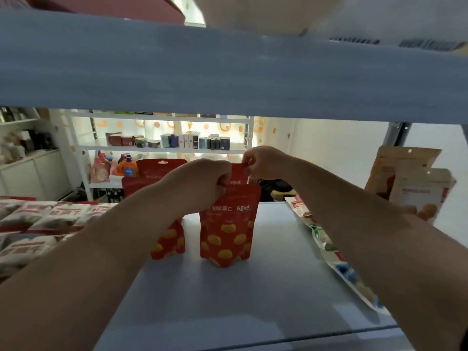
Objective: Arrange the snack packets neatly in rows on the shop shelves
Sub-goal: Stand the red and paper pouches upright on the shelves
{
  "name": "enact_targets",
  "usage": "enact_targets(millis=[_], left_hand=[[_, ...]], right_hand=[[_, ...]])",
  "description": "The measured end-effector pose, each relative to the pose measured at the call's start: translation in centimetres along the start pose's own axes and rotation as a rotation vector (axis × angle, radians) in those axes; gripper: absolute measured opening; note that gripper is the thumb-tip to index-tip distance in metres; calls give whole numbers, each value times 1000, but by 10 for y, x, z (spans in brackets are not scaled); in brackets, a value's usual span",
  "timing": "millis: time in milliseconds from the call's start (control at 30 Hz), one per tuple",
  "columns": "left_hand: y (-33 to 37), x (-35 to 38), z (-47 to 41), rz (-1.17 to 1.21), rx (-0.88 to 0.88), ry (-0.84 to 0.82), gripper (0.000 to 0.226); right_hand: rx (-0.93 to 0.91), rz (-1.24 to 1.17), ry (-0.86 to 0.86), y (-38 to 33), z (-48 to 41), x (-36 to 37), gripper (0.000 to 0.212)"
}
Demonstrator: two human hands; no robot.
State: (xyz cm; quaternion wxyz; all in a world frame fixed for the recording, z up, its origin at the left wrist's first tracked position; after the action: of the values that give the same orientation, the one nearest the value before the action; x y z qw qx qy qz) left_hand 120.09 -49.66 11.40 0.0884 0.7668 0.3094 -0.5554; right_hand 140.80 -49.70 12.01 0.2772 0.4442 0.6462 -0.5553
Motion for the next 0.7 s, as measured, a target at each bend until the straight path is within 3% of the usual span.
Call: enact_targets(millis=[267, 433, 567, 700], left_hand=[[56, 2, -12, 134, -4, 98, 14], [65, 20, -14, 460, -102, 154, 17], [65, 60, 5, 1009, -225, -113, 60], [75, 94, 14, 1022, -311, -208, 50]], right_hand=[[123, -43, -94, 46, 32, -46, 11], [142, -110, -110, 61, 41, -55, 15], [107, -151, -88, 66, 43, -53, 17], [92, -143, -62, 76, 47, -56, 14]])
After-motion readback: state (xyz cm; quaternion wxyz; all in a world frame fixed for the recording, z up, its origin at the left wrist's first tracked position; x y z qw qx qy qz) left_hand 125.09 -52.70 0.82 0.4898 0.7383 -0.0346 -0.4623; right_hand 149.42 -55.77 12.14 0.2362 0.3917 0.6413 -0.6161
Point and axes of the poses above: each hand's wrist, its own z-axis away from the middle knuckle, its own x-axis out of the palm, y = z × x, the point moved 2 cm from there along -z, towards the middle knuckle, and after that the axes turned 14 degrees about -z, right-handed, at the moved point
